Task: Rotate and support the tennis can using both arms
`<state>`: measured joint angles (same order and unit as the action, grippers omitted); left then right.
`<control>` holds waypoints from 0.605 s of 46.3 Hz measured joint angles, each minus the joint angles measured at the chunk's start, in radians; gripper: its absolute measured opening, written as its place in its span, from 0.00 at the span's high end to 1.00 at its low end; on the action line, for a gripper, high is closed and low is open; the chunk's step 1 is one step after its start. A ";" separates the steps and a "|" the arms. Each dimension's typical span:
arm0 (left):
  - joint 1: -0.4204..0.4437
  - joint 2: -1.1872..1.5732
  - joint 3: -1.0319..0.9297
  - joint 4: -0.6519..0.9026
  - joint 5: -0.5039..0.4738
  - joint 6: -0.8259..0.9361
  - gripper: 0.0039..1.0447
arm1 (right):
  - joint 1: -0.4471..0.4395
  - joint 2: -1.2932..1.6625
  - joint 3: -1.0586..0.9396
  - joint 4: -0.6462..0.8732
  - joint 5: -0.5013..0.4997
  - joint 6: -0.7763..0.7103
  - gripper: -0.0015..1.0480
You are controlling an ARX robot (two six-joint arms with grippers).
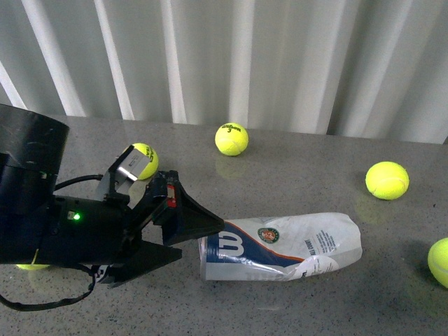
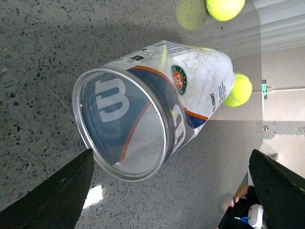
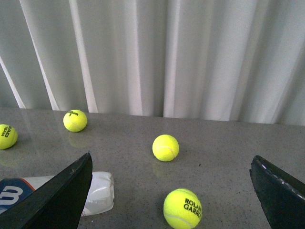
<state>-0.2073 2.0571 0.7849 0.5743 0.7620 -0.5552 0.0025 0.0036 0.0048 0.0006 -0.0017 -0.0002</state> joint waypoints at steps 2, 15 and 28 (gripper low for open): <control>-0.010 0.018 0.014 0.010 0.000 -0.010 0.06 | 0.000 0.000 0.000 0.000 0.000 0.000 0.07; -0.072 0.105 0.100 0.033 0.008 -0.076 0.06 | 0.000 0.000 0.000 0.000 0.000 0.000 0.07; -0.115 0.143 0.120 0.059 -0.001 -0.164 0.46 | 0.000 0.000 0.000 0.000 0.000 0.000 0.07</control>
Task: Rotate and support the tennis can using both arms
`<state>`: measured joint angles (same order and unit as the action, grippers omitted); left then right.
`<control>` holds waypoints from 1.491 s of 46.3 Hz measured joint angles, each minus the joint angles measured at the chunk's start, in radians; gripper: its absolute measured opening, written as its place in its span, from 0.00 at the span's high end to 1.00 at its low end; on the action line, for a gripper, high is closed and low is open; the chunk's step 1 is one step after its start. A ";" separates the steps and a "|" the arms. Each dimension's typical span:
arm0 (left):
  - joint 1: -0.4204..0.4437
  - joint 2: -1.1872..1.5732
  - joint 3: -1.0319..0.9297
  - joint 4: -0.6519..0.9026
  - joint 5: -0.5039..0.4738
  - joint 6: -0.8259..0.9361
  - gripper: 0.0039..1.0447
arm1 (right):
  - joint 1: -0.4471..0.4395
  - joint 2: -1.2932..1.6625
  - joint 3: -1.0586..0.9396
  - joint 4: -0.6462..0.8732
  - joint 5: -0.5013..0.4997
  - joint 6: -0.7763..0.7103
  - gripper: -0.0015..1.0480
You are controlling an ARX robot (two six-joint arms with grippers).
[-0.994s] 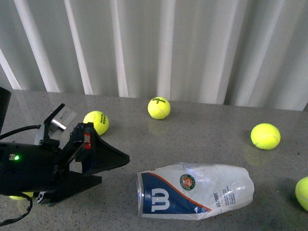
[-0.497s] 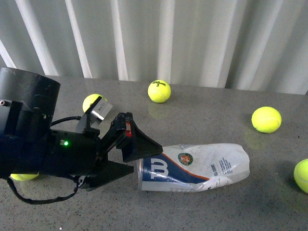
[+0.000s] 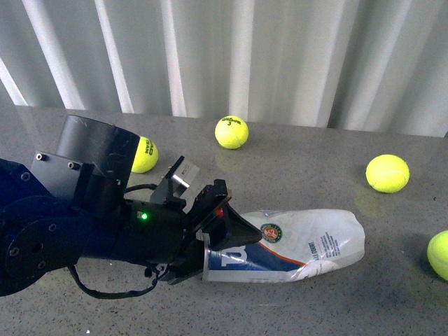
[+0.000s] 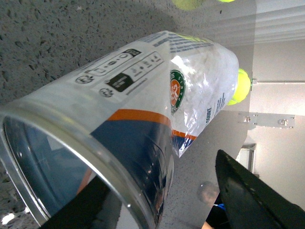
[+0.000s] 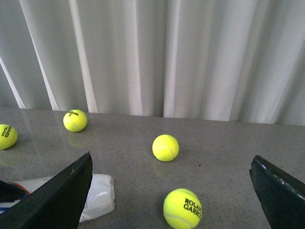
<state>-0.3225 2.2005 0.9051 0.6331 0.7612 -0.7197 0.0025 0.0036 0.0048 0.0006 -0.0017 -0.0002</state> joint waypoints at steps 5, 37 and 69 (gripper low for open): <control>-0.005 0.002 0.000 0.027 -0.003 -0.049 0.65 | 0.000 0.000 0.000 0.000 0.000 0.000 0.07; -0.039 -0.398 0.313 -0.859 -0.201 0.266 0.97 | 0.000 0.000 0.000 0.000 0.000 0.000 0.07; -0.211 0.016 1.208 -1.765 -0.896 1.199 0.97 | 0.000 0.000 0.000 0.000 0.000 0.000 0.07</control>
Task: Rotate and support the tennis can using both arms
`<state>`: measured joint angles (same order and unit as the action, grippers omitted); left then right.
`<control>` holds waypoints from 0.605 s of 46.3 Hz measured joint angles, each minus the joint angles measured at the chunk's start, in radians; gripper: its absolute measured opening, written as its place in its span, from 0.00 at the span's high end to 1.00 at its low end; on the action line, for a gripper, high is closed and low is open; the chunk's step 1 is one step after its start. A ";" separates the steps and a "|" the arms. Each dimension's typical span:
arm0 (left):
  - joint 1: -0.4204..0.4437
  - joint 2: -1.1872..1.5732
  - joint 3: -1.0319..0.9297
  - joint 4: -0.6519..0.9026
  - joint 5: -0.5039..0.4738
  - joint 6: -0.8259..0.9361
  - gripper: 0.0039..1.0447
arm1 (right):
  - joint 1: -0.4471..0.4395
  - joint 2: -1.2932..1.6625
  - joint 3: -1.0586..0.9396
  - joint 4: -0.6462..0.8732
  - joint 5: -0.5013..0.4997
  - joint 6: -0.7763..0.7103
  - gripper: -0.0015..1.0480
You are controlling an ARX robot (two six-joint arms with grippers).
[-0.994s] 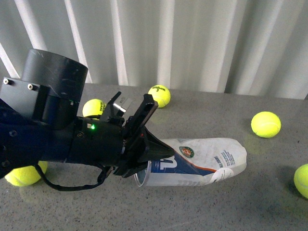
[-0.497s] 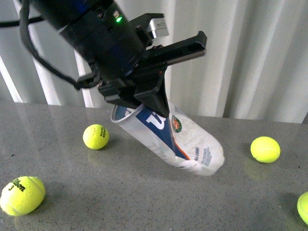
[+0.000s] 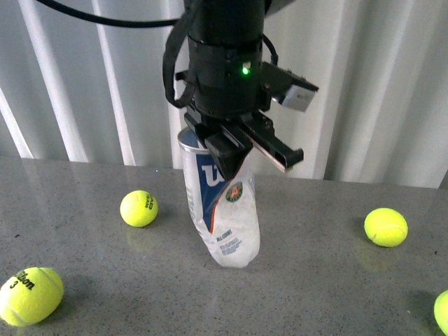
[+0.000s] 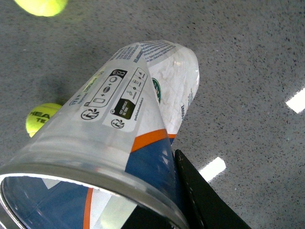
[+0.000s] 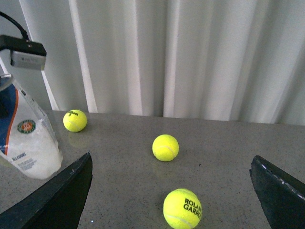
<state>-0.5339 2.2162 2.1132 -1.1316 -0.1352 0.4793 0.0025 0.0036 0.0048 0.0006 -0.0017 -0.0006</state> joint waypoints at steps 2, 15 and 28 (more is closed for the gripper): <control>-0.008 0.013 -0.002 -0.001 -0.004 0.014 0.97 | 0.000 0.000 0.000 0.000 0.000 0.000 0.07; -0.029 0.028 -0.055 0.026 -0.023 0.047 0.97 | 0.000 0.000 0.000 0.000 0.000 0.000 0.07; -0.032 0.032 0.007 0.006 0.035 -0.007 0.55 | 0.000 0.000 0.000 0.000 0.000 0.000 0.07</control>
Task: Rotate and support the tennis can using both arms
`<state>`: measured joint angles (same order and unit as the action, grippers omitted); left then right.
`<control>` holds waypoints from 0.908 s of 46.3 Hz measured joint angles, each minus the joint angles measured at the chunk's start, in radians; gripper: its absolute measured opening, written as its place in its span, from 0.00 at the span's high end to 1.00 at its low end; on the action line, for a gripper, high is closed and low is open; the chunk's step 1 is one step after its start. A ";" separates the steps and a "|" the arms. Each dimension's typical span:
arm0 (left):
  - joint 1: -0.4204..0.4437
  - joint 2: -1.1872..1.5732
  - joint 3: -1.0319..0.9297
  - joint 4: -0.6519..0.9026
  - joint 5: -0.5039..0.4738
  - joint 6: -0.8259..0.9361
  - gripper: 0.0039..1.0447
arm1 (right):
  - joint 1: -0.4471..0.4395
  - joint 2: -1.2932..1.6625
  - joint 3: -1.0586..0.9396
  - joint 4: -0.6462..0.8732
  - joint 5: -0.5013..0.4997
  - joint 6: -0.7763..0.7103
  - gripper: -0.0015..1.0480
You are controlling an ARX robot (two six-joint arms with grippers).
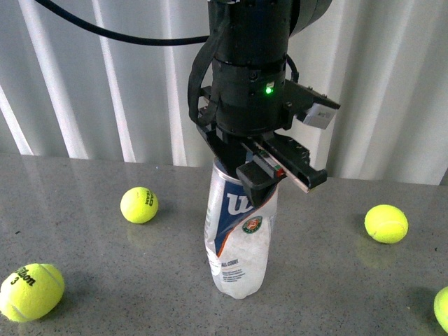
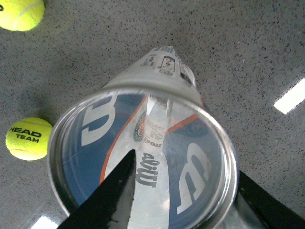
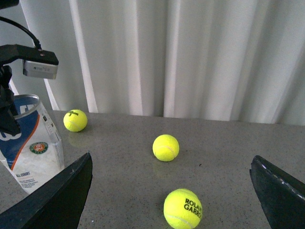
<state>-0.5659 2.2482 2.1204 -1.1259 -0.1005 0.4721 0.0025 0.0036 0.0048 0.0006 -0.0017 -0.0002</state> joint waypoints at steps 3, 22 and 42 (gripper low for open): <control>-0.001 -0.005 0.005 0.000 0.006 -0.008 0.47 | 0.000 0.000 0.000 0.000 0.000 0.000 0.07; 0.029 -0.214 -0.173 0.222 0.214 -0.285 0.06 | 0.000 0.000 0.000 0.000 0.000 0.000 0.07; 0.087 -0.526 -0.678 1.018 -0.135 -0.643 0.20 | 0.000 0.000 0.000 0.000 0.000 0.000 0.07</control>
<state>-0.4789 1.7222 1.4429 -0.1078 -0.2359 -0.1707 0.0025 0.0040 0.0048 0.0006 -0.0021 -0.0006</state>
